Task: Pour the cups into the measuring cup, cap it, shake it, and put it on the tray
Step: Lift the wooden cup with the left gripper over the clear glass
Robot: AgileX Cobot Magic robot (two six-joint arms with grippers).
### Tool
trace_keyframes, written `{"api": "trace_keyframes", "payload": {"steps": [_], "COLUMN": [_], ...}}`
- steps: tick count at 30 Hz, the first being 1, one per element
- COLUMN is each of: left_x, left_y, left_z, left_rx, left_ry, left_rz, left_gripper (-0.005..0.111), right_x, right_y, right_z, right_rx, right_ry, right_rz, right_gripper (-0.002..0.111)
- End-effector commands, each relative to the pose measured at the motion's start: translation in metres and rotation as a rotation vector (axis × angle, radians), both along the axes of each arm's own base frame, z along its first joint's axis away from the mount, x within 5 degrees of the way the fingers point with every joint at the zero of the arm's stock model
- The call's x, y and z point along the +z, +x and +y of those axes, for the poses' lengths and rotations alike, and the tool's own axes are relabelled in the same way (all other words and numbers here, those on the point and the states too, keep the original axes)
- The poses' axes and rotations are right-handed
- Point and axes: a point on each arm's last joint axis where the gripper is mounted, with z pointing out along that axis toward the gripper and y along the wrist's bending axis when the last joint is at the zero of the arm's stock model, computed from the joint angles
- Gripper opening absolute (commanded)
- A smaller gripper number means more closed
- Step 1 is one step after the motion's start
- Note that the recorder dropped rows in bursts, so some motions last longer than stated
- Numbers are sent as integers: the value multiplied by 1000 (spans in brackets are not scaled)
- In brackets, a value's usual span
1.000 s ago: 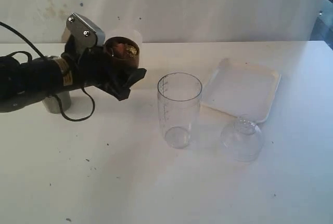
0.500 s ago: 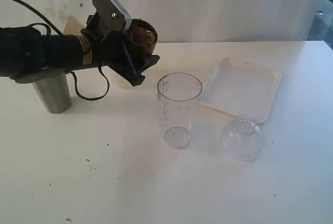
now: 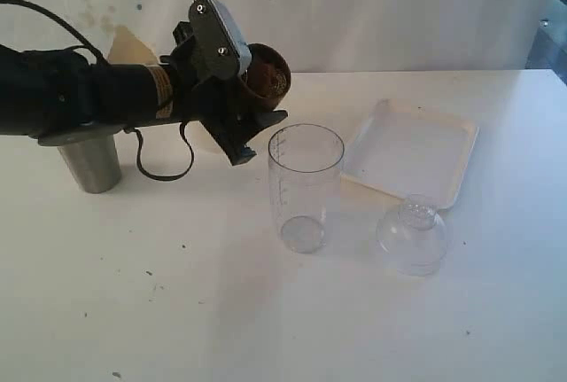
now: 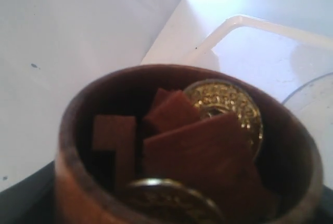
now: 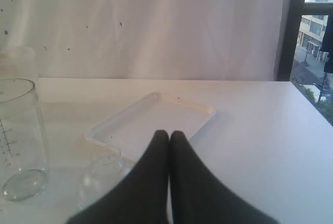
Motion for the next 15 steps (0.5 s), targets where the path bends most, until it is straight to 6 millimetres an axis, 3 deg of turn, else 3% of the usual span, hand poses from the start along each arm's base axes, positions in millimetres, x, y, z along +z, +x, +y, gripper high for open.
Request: {"api": "trace_keyframes", "payload": {"steps": [1, 9, 15], "left_x": [10, 14, 28], "left_y": [-2, 0, 11], "left_z": [-3, -4, -7], "left_rx": [-53, -75, -55], "left_ry": [19, 77, 82], "left_rz": [-95, -175, -220], "left_gripper": [0, 0, 0], "right_x": [0, 0, 0], "right_y": [0, 0, 0], "right_z": [0, 0, 0], "right_rx": [-4, -4, -4], "right_ry": [5, 5, 5], "right_rz": [-3, -3, -3], "right_gripper": [0, 0, 0]}}
